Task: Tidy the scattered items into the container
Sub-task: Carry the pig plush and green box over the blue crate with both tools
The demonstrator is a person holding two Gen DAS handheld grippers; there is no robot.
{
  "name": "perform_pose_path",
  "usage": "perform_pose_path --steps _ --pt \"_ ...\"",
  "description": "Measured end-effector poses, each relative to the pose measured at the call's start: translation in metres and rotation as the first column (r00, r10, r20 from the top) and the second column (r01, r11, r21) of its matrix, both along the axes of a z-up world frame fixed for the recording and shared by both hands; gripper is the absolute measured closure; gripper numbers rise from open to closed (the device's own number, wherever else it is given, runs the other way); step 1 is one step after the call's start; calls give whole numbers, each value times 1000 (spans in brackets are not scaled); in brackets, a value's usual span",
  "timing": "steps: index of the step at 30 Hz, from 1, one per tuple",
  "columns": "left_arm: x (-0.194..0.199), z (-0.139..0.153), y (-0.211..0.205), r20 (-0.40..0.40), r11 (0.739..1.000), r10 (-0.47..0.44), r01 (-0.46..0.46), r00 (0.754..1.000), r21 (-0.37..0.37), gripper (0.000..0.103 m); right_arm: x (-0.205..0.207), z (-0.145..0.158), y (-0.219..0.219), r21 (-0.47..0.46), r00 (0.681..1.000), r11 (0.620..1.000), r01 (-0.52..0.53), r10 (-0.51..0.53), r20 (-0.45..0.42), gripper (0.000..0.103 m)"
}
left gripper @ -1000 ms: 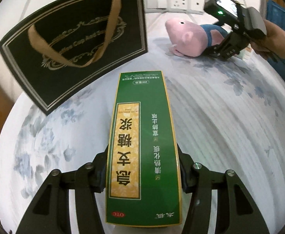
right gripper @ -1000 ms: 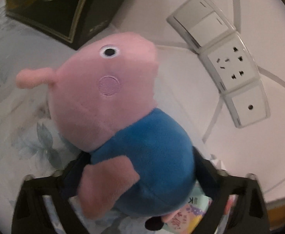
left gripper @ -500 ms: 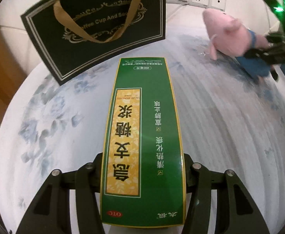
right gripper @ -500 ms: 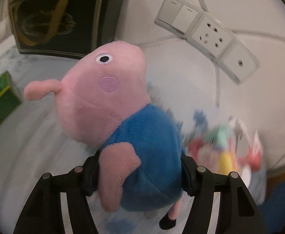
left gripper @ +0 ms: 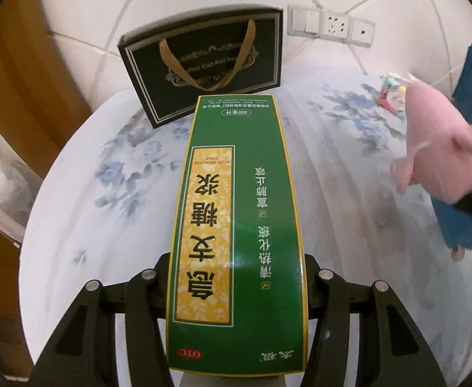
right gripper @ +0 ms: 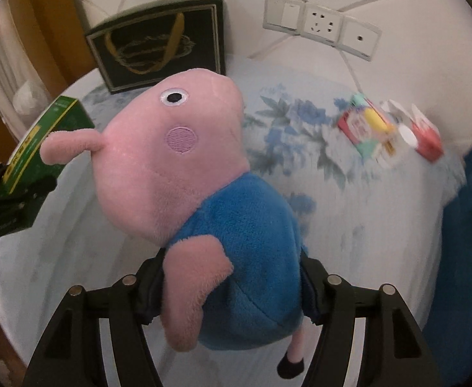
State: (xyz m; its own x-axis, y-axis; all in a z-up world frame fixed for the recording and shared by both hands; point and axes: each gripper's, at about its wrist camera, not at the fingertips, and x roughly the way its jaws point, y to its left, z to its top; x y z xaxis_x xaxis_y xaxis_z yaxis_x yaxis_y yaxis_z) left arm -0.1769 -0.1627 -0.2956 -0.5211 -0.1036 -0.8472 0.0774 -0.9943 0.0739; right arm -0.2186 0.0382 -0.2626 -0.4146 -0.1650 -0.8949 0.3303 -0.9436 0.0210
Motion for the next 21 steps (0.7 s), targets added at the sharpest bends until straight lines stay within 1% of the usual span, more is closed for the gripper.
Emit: perform_pose_path --steps 3,6,8,10,15,21 --pt "22 25 9 -15 1000 -6 6 1000 -1 50 27 15 5 -5 1000 1000 2 -1 12 36" --pt "40 51 18 -24 1000 -11 11 1000 1 50 54 33 13 10 1000 1000 3 -3 8 36" --pt "54 68 28 -33 999 -31 30 999 -25 50 70 45 21 15 1000 1000 9 -9 2 36" --pt "66 83 35 -40 999 -38 37 998 -34 50 85 58 28 1 1000 1000 16 -16 0 36" --pt "96 124 51 -74 998 -48 45 996 -50 50 119 98 38 -39 998 998 39 -41 -48 35" --pt "128 166 72 -114 996 -61 54 992 -70 50 155 143 43 -91 993 996 21 -32 -117 35"
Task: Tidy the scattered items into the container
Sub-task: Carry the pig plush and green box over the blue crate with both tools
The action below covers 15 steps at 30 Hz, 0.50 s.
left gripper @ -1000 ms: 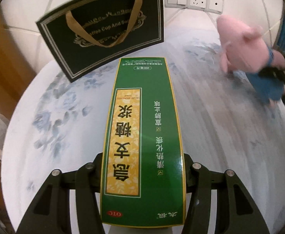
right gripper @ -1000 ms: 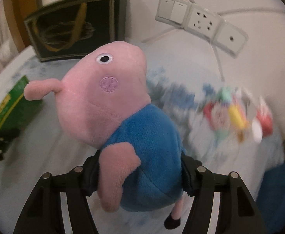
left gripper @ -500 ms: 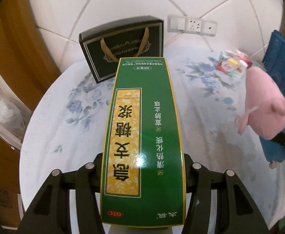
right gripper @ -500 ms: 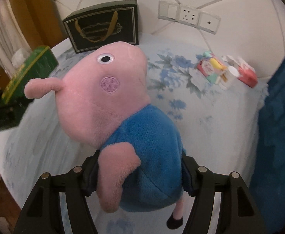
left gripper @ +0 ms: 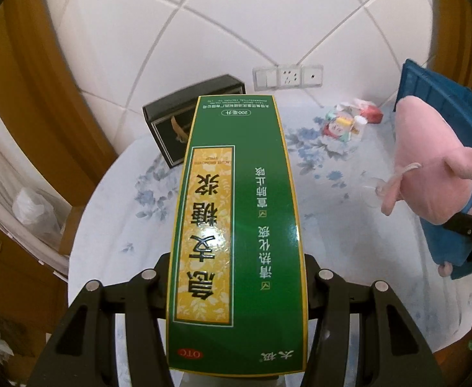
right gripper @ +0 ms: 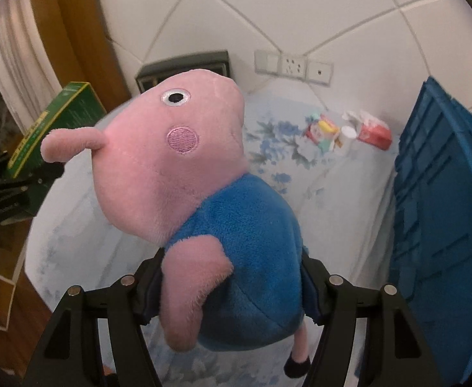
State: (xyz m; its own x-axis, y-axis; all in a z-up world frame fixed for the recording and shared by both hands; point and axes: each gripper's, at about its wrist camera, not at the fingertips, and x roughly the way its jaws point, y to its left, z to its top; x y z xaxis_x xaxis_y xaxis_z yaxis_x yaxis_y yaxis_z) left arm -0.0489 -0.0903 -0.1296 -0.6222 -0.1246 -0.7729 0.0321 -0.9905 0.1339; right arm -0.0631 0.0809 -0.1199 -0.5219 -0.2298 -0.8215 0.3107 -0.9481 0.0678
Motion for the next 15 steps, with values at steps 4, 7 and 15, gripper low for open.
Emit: perform_pose_path --steps 4,7,15 --pt "20 23 14 -34 1000 3 -3 999 -8 50 21 30 6 -25 998 999 -21 20 -52 35" --pt "29 36 23 -56 1000 10 -11 998 -26 50 30 47 13 -41 996 999 -31 27 -82 35" --pt "37 55 43 -85 998 42 -46 996 -51 50 44 76 41 -56 990 998 -41 33 -134 35"
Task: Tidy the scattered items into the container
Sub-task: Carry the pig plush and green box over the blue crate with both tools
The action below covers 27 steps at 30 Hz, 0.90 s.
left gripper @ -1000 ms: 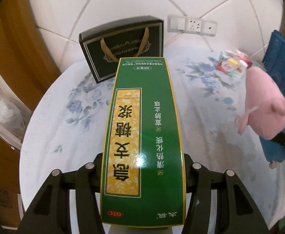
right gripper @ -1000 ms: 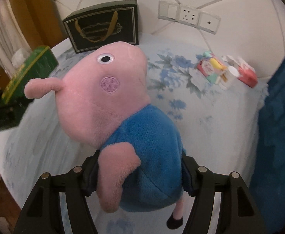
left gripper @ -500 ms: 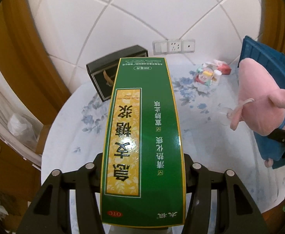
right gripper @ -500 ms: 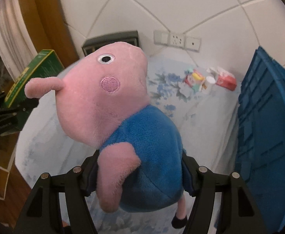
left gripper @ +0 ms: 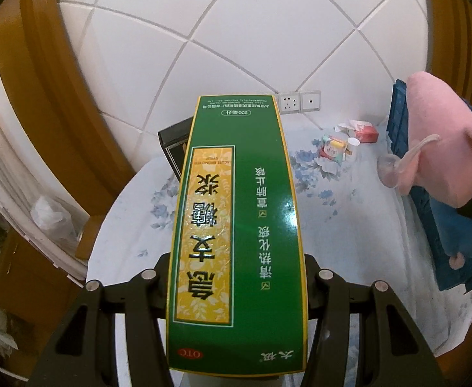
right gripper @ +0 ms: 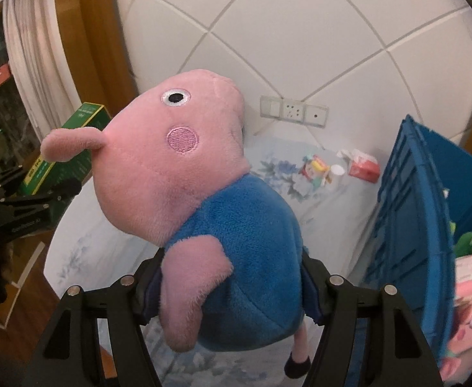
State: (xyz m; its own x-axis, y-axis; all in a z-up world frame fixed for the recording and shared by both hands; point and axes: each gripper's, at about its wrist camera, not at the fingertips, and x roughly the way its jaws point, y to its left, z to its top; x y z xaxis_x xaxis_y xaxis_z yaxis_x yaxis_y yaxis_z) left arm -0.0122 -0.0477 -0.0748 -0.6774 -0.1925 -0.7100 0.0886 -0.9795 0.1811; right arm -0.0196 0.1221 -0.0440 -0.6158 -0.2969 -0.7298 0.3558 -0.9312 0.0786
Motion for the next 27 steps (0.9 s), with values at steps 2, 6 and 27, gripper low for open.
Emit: perform_pose_path --steps 2,6,27 --pt "1 5 8 -7 1000 3 -3 1000 -12 50 2 6 9 -4 1000 1000 -1 1 -10 35" --pt "1 17 26 -25 1000 8 -9 1000 -16 50 8 21 25 -14 999 1000 -4 4 -36 35" --pt "-16 70 148 -114 995 -82 75 990 -70 50 33 71 151 -70 989 995 66 -74 -129 34"
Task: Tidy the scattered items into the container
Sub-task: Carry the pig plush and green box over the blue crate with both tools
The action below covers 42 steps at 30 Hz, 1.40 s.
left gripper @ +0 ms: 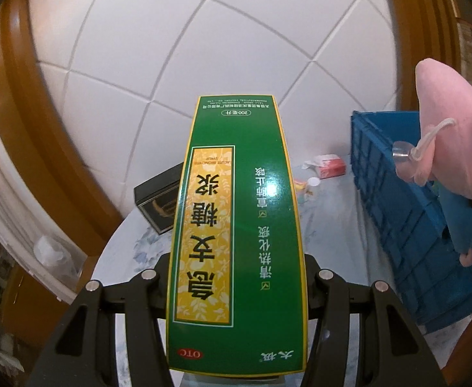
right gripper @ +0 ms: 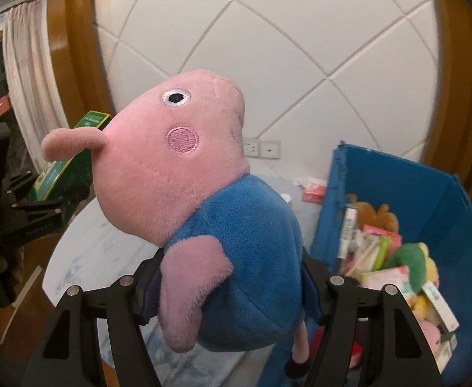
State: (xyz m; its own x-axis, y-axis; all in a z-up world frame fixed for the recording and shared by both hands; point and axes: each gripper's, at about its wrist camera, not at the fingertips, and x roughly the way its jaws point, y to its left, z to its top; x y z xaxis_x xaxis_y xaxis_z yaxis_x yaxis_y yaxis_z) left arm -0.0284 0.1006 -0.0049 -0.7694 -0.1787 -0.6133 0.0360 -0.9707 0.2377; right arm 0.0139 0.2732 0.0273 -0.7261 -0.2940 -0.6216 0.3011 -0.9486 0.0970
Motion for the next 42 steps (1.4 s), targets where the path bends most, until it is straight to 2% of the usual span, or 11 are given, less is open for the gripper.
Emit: perform_pose_path --steps 12,21,27,32,42 --pt "-25 3 77 3 995 -96 96 995 -24 50 10 4 91 -21 992 992 127 -127 -16 34" --pt "-47 12 139 -20 979 -199 197 980 -60 50 16 3 153 -29 973 973 227 -228 -23 33" --pt "-61 19 191 -22 953 -297 295 955 -67 50 22 8 198 -33 950 950 310 -311 -38 32" --pt "-72 26 235 -26 923 -381 378 924 -70 50 28 9 232 -46 925 925 376 -378 -30 32" --pt "-110 27 307 -12 872 -489 489 872 -16 50 29 8 275 -34 887 887 460 -461 -21 32"
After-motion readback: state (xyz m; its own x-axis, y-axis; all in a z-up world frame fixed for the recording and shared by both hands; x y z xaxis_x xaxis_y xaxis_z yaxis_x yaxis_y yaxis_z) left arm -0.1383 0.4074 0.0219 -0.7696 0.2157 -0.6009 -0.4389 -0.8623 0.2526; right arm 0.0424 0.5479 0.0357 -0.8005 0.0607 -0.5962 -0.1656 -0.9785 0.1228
